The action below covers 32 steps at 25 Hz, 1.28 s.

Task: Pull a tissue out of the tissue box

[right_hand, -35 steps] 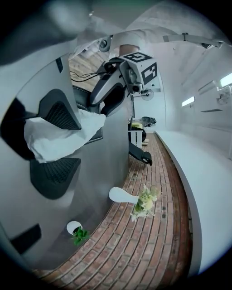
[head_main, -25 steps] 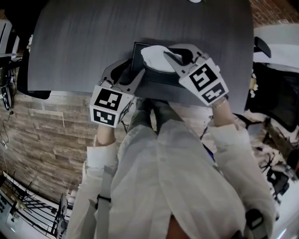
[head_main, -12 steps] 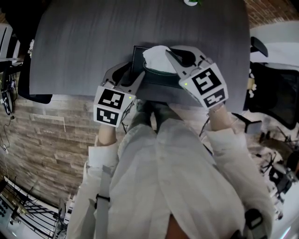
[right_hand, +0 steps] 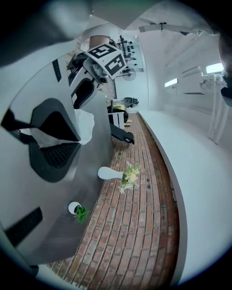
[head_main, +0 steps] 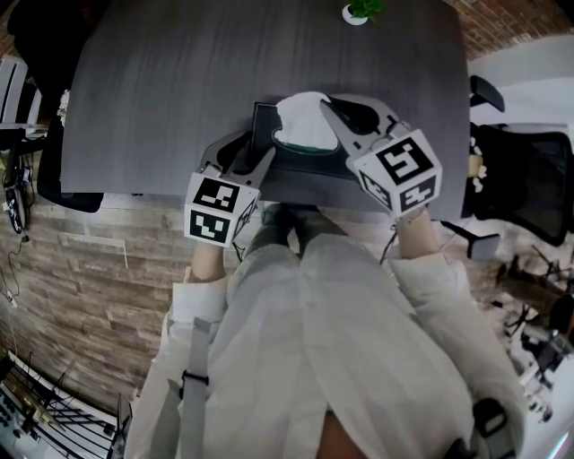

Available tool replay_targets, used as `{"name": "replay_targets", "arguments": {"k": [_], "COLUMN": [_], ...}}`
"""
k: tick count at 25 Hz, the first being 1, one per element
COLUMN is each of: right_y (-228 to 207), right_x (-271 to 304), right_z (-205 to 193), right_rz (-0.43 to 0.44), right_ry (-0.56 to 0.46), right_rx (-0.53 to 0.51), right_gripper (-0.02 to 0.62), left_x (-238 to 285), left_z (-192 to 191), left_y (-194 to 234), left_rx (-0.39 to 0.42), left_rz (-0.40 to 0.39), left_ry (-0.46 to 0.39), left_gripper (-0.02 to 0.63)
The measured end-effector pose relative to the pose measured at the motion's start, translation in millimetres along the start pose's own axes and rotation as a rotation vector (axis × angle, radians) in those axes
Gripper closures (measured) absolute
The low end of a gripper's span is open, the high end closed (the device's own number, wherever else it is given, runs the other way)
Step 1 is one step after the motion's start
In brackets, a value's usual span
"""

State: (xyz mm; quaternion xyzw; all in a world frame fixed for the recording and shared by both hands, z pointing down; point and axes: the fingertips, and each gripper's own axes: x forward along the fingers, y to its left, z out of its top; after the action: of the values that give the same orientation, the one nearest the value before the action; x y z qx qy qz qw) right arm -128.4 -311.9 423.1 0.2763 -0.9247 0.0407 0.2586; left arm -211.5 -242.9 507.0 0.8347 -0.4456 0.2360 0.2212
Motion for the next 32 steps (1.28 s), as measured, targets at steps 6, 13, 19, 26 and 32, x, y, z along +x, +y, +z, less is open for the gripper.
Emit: {"name": "replay_targets", "arguments": {"k": [6,13,19,26,32], "right_y": [-4,-7,-20,-25,-31], "right_x": [-8,-15,-19,-26,-40], "right_z": [10,26,56,72,75], "right_rz": [-0.021,-0.039,-0.085,-0.09,-0.109], "right_ry": [-0.018,-0.047,-0.121,-0.165,-0.228], "right_rx": [0.003,-0.019,-0.016,0.009,0.125], "right_gripper": [0.588,0.588,0.588,0.588,0.588], "left_x": [1,1,-1,-3,-8], "left_z": [-1,0,-2,-2,10], "left_y": [-1,1,4,6,13], "left_rx": [0.007,0.018,0.005,-0.009,-0.003], "left_rz": [-0.008,-0.01,-0.02,-0.028,-0.021], "left_ry": [0.008,-0.005,-0.006,-0.01,-0.012], "left_gripper": [0.418,0.417,0.418,0.419,0.419]}}
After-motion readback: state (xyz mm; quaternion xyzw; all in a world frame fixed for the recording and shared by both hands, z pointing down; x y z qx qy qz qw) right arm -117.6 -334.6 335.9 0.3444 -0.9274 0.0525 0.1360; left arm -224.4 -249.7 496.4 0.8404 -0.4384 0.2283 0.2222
